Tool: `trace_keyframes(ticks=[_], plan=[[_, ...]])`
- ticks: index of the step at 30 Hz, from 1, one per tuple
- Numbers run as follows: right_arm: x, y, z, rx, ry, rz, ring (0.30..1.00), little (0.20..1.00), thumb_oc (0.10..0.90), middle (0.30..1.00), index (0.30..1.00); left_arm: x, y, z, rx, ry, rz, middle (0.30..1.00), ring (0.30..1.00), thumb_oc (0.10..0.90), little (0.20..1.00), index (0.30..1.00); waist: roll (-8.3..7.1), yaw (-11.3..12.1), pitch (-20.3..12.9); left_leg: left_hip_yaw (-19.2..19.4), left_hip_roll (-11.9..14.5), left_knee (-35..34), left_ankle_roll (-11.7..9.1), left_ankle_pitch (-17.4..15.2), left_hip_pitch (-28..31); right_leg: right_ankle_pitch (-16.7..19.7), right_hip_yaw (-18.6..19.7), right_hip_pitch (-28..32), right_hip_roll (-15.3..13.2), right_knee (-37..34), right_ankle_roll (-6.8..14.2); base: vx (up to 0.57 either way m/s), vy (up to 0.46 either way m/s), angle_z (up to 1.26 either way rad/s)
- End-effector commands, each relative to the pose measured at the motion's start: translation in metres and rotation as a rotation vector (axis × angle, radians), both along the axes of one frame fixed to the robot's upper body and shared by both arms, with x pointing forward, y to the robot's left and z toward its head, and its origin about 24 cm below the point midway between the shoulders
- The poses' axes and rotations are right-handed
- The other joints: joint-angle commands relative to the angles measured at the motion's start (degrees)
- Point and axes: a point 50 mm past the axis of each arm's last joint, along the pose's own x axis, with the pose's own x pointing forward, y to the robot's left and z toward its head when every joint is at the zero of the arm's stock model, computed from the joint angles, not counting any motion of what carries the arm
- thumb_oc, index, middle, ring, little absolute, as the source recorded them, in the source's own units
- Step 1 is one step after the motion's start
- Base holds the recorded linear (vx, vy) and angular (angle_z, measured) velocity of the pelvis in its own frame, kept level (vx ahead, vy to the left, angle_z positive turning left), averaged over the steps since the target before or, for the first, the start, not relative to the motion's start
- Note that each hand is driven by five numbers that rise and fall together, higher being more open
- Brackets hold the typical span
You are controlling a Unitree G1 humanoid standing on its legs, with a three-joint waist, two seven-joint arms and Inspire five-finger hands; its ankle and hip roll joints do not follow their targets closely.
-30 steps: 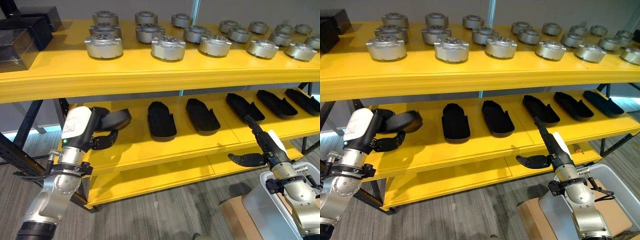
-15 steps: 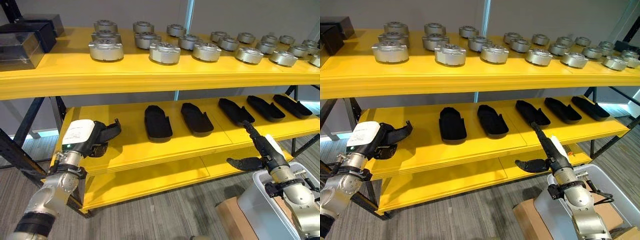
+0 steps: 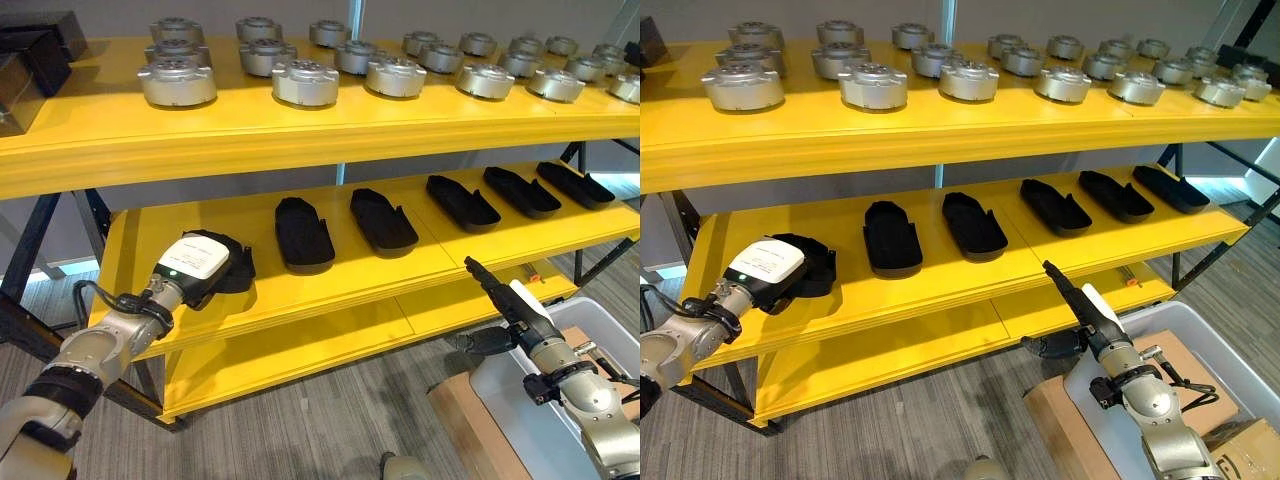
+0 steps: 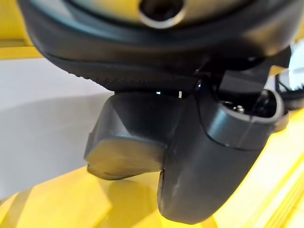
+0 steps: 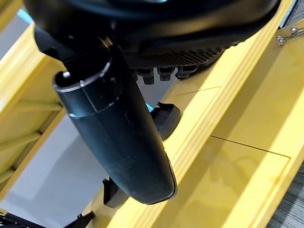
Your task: Move parts from the plastic box to the shelf.
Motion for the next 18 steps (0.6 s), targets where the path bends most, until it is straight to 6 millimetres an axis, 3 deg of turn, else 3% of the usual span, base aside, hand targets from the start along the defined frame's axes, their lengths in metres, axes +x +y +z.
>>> trace_keyframes(ticks=[1,18], plan=[[0.018,0.0,0.064,-0.032,-0.288,0.08,1.0,1.0,0.9,1.0,1.0,0.028,0.005,0.066,0.035,-0.216,0.028,0.3,0.3,0.4,0.3,0.3,-0.1,-0.7,-0.9,1.1,3.2,4.7,-0.3,-0.4,-2.7,-5.9,-0.7,2.5,-1.9,3.5,-0.1,-0.03,-0.008,-0.04],[0.016,0.002,0.061,-0.032,-0.27,0.079,1.0,1.0,0.9,1.0,1.0,0.016,0.049,0.072,-0.002,-0.253,0.246,0.3,0.3,0.4,0.3,0.3,-0.42,0.5,0.7,1.2,3.4,4.4,0.0,-0.1,-3.0,-6.0,-1.0,1.7,-1.9,4.2,-0.1,0.0,-0.004,-0.01]])
